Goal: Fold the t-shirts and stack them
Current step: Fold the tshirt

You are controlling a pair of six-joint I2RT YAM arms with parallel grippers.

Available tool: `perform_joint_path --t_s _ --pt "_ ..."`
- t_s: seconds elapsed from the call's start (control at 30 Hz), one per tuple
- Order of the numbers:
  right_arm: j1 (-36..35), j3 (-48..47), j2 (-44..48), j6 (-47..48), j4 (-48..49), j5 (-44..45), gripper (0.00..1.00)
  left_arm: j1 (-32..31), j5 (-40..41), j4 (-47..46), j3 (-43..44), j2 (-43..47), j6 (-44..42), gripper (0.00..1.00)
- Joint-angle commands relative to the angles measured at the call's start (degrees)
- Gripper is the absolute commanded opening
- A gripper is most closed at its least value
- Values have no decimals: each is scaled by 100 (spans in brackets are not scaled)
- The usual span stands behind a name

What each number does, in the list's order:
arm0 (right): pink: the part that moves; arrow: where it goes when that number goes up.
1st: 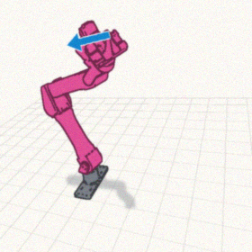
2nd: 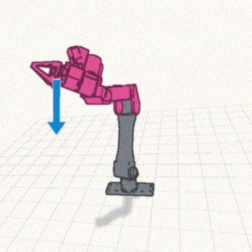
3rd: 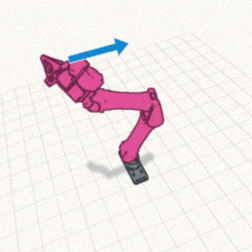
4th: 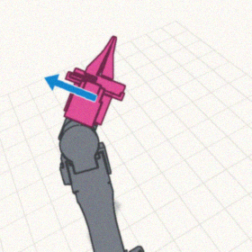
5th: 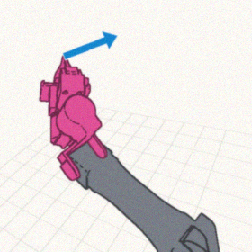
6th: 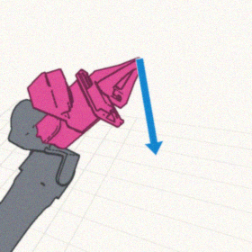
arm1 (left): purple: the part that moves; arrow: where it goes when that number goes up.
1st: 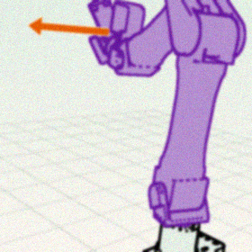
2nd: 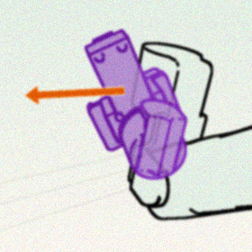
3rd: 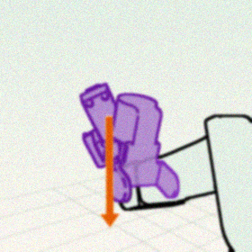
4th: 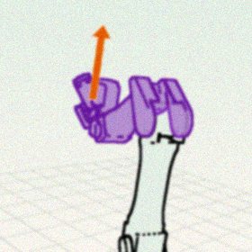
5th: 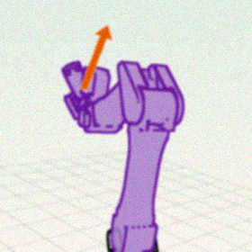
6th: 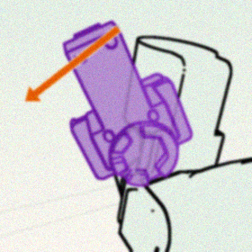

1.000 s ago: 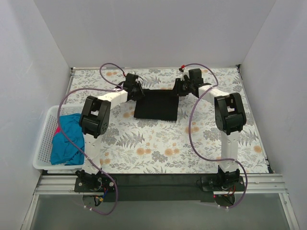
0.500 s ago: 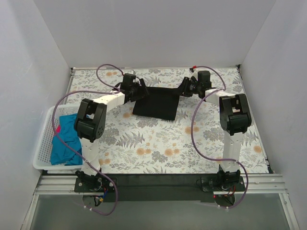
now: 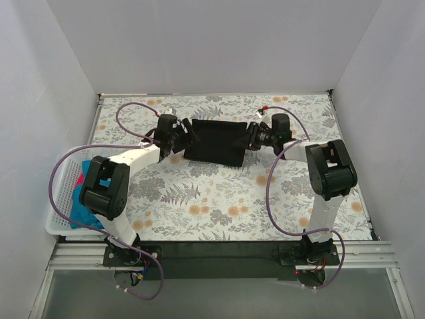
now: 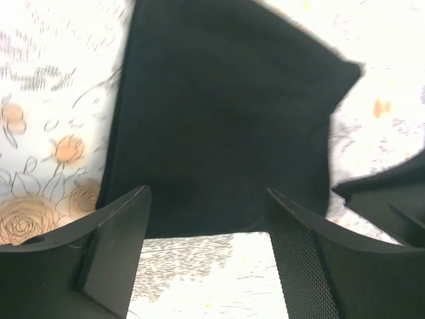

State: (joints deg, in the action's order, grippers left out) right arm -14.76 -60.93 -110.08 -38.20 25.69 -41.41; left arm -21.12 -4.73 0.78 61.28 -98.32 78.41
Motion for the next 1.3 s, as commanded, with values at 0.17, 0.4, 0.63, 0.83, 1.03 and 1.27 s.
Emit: perform_joint_path --t_s 0.17,0.4,0.63,0.83,1.03,1.27 --pt "149 801 -276 39 586 -341 33 -14 -89 37 -282 -609 428 49" --pt "228 1012 -383 304 551 -640 31 -102 -599 580 -729 -680 727 20" --pt "193 1583 302 391 446 -719 30 -409 -538 810 -2100 628 1158 19" --pt "79 1234 892 392 226 -772 30 -507 -2 1030 -2244 1983 1186 33" --pt "-167 109 559 93 252 -518 32 -279 192 705 -1295 1784 711 41" --pt "-440 -1490 -671 -162 384 -324 32 99 -72 415 -275 456 596 30"
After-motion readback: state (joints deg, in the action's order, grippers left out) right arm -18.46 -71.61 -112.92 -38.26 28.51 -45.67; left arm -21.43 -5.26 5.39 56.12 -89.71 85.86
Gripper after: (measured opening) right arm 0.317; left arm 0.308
